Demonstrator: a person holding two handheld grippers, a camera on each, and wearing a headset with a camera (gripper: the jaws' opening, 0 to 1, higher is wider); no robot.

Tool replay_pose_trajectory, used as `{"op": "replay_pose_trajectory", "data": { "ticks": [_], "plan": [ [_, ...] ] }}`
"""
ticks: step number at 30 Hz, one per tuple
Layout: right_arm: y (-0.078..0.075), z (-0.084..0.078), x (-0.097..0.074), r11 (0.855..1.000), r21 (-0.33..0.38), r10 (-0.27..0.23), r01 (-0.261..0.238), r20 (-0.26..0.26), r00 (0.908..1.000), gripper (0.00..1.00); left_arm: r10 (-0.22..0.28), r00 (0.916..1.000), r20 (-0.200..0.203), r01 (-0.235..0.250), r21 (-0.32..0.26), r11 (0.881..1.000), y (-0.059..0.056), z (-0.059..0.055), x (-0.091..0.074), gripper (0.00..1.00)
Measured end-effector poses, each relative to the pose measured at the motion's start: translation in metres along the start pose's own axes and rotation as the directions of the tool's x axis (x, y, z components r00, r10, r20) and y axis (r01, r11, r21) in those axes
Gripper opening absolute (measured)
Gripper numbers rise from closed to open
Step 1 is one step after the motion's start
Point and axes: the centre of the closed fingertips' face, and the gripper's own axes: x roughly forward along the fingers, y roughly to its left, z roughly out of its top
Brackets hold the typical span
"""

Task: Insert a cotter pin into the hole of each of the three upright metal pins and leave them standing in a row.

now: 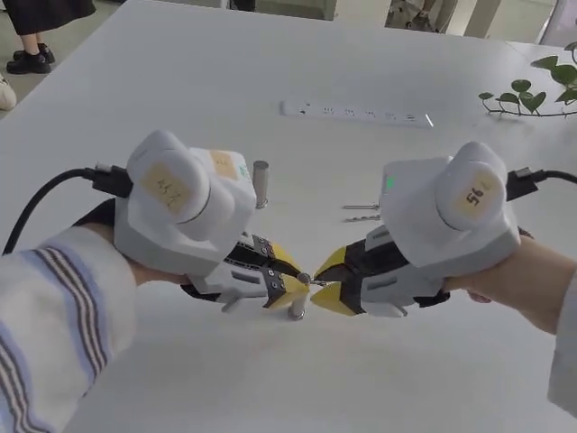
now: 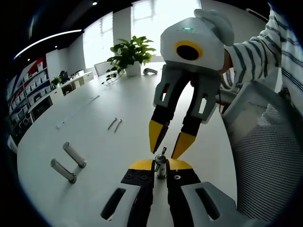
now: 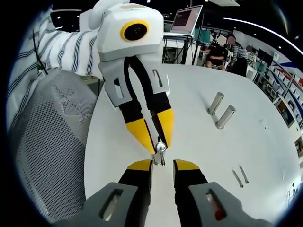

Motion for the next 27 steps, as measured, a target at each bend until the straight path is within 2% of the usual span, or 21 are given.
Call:
{"op": "replay_pose_trajectory", "data": {
  "ticks": [5,11,14,27],
  "plan": [
    [-0.001,-0.006,-0.006,1.000,-0.010,-0.006,0.006,-0.020,0.9998,0.09,0.002,1.0000,-0.002,-0.002,-0.002,1.000,0.000,0.000,0.000,0.05],
    [-0.001,-0.002,-0.008,1.000,0.004,-0.008,0.008,0.003,1.0000,0.04,0.004,1.0000,-0.006,-0.004,-0.002,1.000,-0.001,0.000,0.000,0.05],
    [-0.001,-0.002,-0.008,1.000,0.004,-0.008,0.009,-0.007,0.9999,0.00,0.008,0.9999,-0.010,-0.008,-0.005,1.000,-0.001,0.000,0.000,0.05],
    [0.003,0.005,-0.005,1.000,-0.003,0.008,-0.008,0.001,1.0000,0.00,0.015,0.9998,-0.013,-0.015,-0.002,1.000,-0.002,0.000,-0.001,0.06]
  ]
}}
